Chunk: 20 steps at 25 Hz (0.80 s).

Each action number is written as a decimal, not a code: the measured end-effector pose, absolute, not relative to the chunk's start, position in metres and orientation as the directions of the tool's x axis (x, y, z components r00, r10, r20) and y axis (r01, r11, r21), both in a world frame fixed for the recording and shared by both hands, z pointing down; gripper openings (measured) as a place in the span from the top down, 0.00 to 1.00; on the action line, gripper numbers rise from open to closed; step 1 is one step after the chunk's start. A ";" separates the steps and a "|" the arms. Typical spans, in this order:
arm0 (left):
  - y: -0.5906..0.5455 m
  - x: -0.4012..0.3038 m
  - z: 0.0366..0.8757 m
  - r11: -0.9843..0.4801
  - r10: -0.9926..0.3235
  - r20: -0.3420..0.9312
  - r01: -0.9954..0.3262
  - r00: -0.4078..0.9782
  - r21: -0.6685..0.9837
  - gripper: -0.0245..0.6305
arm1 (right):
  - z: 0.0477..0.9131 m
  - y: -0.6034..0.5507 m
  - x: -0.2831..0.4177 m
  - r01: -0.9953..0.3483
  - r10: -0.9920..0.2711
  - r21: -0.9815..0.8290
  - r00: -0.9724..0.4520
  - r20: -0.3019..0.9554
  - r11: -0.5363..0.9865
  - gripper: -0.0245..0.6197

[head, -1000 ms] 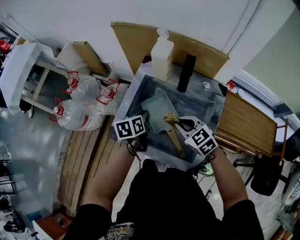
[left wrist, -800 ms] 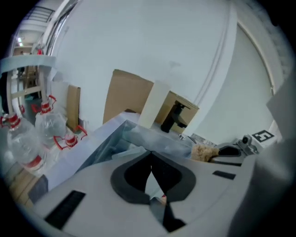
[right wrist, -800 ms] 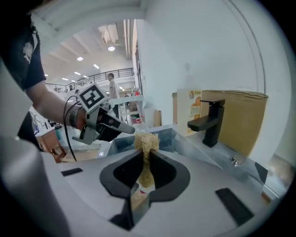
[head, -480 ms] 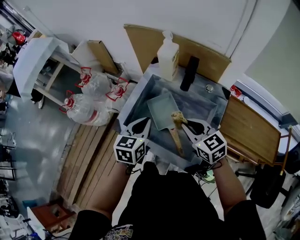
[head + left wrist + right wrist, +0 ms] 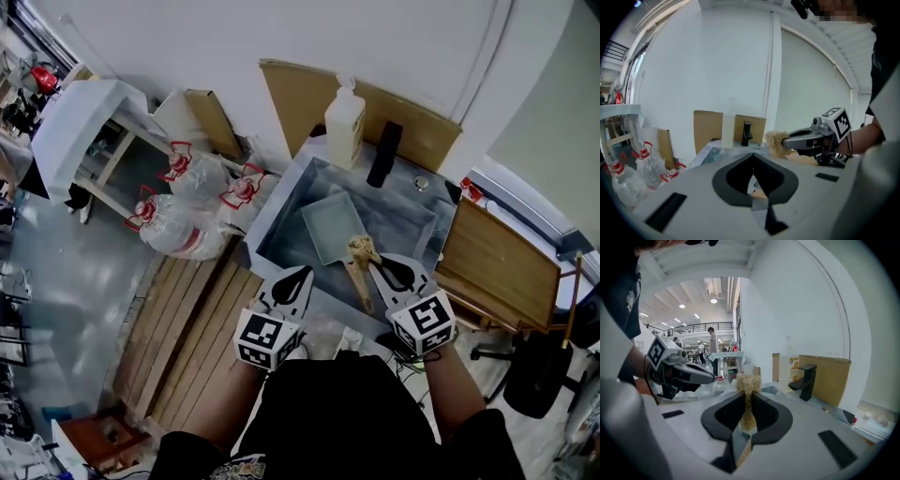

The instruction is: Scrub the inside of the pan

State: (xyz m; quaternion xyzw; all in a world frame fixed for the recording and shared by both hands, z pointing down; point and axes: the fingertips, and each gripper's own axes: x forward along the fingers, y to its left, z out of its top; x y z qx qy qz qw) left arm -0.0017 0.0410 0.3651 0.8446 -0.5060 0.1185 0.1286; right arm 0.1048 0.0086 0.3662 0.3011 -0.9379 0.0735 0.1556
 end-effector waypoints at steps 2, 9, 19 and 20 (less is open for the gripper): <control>0.052 -0.002 0.366 -0.486 -0.809 0.324 -0.868 0.490 0.099 0.95 | 0.366 0.022 0.100 -0.601 -0.555 -0.046 -0.762 0.332 0.798 0.88; 0.082 -0.021 0.370 -0.554 -0.761 0.326 -0.823 0.560 0.121 0.95 | 0.372 0.063 0.082 -0.672 -0.612 -0.079 -0.712 0.345 0.737 0.89; 0.119 -0.040 0.362 -0.626 -0.720 0.275 -0.767 0.637 0.141 0.95 | 0.370 0.115 0.062 -0.766 -0.707 -0.073 -0.622 0.336 0.639 0.89; 0.123 -0.040 0.360 -0.632 -0.717 0.270 -0.763 0.643 0.140 0.95 | 0.367 0.119 0.062 -0.773 -0.716 -0.068 -0.614 0.333 0.631 0.88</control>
